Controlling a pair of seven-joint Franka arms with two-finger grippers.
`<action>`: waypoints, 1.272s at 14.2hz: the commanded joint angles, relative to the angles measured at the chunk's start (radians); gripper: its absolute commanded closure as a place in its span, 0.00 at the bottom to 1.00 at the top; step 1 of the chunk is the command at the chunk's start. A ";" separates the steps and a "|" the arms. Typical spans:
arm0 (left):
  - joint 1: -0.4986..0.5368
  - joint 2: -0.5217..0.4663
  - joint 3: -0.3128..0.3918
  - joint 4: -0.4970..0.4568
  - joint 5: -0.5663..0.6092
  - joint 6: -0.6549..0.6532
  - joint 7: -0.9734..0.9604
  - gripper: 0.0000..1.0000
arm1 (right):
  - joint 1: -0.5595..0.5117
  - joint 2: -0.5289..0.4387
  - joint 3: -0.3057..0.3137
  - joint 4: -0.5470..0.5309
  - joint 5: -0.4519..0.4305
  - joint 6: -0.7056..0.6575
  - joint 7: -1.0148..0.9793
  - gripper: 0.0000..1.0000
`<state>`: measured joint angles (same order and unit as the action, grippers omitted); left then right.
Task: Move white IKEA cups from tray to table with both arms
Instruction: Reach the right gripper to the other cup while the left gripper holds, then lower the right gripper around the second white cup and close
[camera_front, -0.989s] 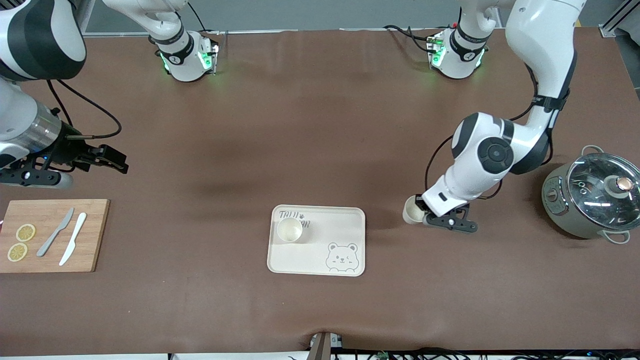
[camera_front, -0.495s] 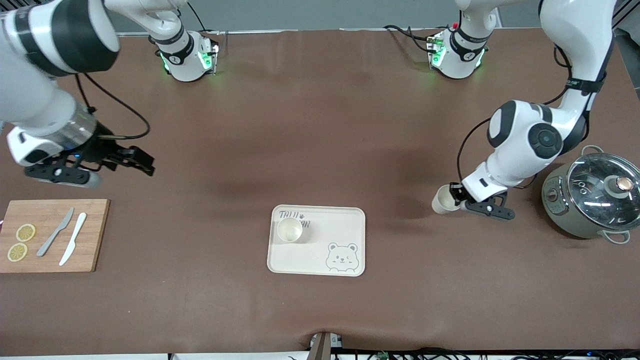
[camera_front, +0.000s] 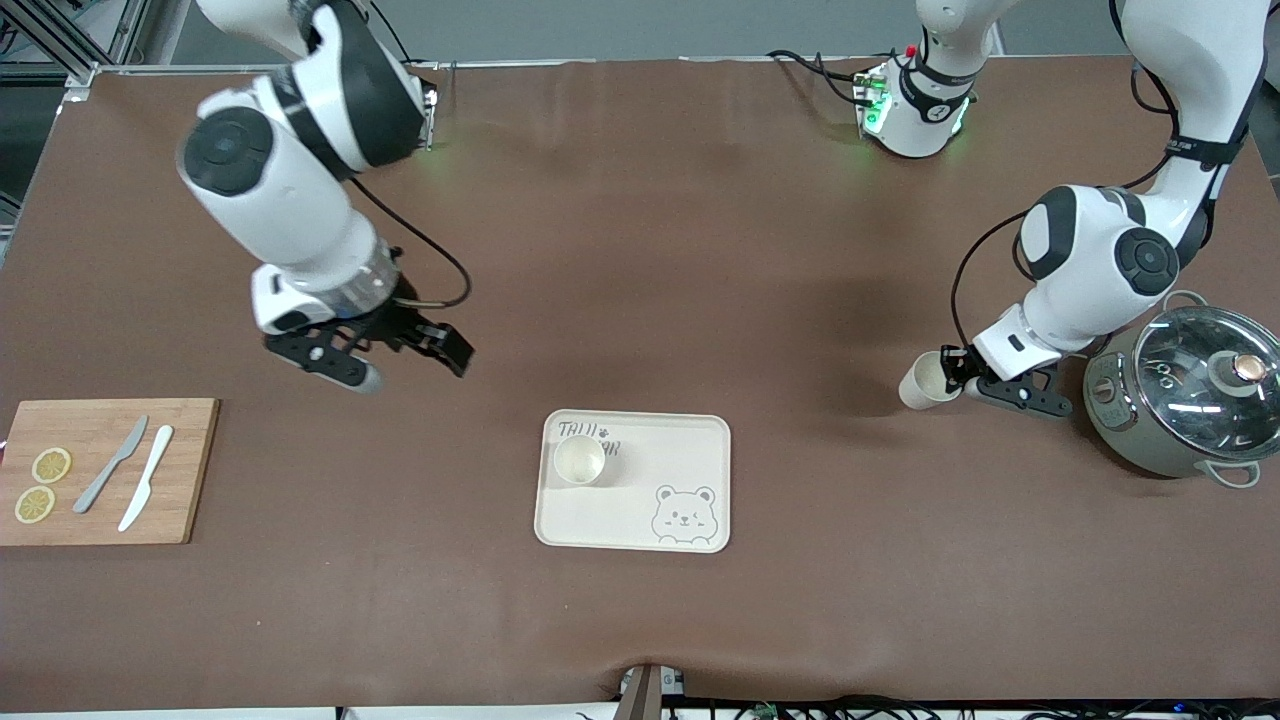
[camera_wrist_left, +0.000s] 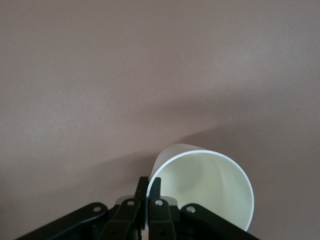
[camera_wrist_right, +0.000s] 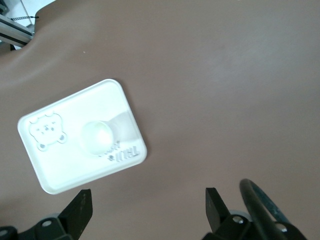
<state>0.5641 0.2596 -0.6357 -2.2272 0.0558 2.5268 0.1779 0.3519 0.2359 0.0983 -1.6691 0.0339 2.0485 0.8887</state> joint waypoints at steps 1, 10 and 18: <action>0.031 -0.092 -0.024 -0.101 0.009 0.049 0.014 1.00 | 0.061 0.089 -0.011 0.058 -0.043 0.053 0.125 0.00; 0.152 -0.138 -0.024 -0.272 0.009 0.204 0.152 1.00 | 0.124 0.390 -0.017 0.253 -0.187 0.102 0.340 0.00; 0.211 -0.109 -0.024 -0.288 0.009 0.224 0.201 1.00 | 0.121 0.461 -0.019 0.252 -0.207 0.226 0.342 0.00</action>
<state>0.7436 0.1469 -0.6393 -2.5024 0.0558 2.7271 0.3611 0.4733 0.6715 0.0809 -1.4490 -0.1409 2.2691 1.2057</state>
